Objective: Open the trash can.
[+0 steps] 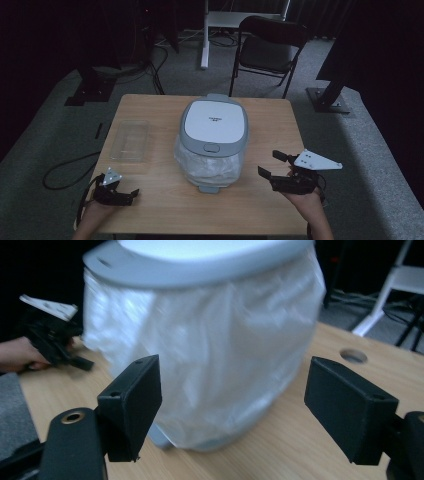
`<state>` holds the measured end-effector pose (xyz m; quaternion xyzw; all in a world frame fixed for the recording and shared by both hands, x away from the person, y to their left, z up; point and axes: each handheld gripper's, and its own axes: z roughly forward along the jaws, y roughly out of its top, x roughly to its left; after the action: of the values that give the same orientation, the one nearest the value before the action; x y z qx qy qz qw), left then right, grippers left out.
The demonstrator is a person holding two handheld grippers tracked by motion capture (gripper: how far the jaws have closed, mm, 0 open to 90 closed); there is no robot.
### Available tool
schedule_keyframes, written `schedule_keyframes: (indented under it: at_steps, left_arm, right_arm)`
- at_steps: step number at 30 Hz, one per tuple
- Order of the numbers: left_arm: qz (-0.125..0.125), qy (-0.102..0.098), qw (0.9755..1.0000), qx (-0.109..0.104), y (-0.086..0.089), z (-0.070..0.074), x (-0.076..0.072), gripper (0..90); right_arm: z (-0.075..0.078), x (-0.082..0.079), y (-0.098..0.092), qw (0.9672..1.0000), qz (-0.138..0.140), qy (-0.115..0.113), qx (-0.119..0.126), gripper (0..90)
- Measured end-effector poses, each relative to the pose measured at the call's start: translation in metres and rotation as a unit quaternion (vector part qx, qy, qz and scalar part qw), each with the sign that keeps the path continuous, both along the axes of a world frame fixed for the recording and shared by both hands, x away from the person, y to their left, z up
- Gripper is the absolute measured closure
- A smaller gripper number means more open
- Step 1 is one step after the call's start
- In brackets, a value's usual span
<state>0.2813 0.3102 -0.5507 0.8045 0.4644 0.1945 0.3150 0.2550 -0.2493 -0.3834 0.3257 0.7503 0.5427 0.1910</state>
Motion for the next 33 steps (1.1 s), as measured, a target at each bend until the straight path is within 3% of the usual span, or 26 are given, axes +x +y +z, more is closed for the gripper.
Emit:
schedule_keyframes:
  at_steps: [6,9,13,16,22,28,33]
  left_arm:
    - [-0.001,0.001,1.0000,0.001,0.000,0.000,0.000,0.7]
    - [-0.002,0.000,1.0000,0.001,0.000,0.000,0.000,0.7]
    - [-0.002,0.001,1.0000,0.001,0.000,0.000,0.000,0.7]
    - [-0.002,0.001,1.0000,0.001,0.000,0.000,0.000,0.7]
    - [-0.002,0.001,1.0000,0.001,0.000,0.000,0.000,0.7]
    - [-0.002,0.001,1.0000,0.001,0.000,0.000,0.000,0.7]
    - [-0.002,0.001,1.0000,0.001,0.000,0.000,0.000,0.7]
  right_arm:
    - [0.016,-0.003,0.011,0.9992,-0.003,-0.037,0.018,40.0]
    - [0.022,-0.001,0.017,0.9984,0.010,-0.044,0.033,46.2]
    - [0.028,-0.002,0.027,0.9963,0.023,-0.075,0.035,62.9]
    - [0.029,0.001,0.034,0.9957,0.032,-0.077,0.042,69.8]
    - [0.031,0.002,0.049,0.9949,0.057,-0.080,0.026,76.1]
    - [0.031,0.008,0.060,0.9911,0.090,-0.087,0.046,89.8]
    - [0.030,0.013,0.072,0.9904,0.100,-0.086,0.042,90.0]
